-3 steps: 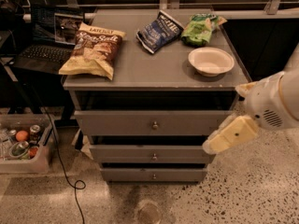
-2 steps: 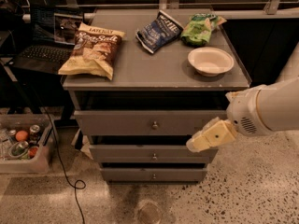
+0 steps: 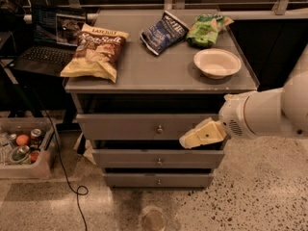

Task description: Open bottom drawer

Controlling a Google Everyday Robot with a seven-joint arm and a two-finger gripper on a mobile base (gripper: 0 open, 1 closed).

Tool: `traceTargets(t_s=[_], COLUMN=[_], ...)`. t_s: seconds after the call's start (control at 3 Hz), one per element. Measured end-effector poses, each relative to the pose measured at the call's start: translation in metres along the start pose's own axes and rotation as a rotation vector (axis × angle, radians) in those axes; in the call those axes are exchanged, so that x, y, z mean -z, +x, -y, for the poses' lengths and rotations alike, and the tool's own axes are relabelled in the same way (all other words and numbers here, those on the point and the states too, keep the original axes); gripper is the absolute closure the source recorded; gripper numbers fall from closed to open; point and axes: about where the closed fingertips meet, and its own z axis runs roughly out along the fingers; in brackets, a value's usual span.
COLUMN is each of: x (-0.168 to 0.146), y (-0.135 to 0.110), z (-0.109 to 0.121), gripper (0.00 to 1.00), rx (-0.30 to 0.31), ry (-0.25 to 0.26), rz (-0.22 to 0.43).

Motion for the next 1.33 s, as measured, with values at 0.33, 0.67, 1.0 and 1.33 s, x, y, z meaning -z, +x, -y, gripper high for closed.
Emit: traceTargets(t_s=[0.33,0.67,1.0,1.33], x=[0.0000,0.0000,0.0000,0.0000], y=[0.0000,0.0000,0.0000,0.0000], z=[0.0000,0.0000,0.0000,0.0000], gripper=[0.16,0.39,0.63,0.86], rx=[0.000,0.000,0.000,0.000], ry=[0.000,0.000,0.000,0.000], rz=[0.000,0.000,0.000,0.000])
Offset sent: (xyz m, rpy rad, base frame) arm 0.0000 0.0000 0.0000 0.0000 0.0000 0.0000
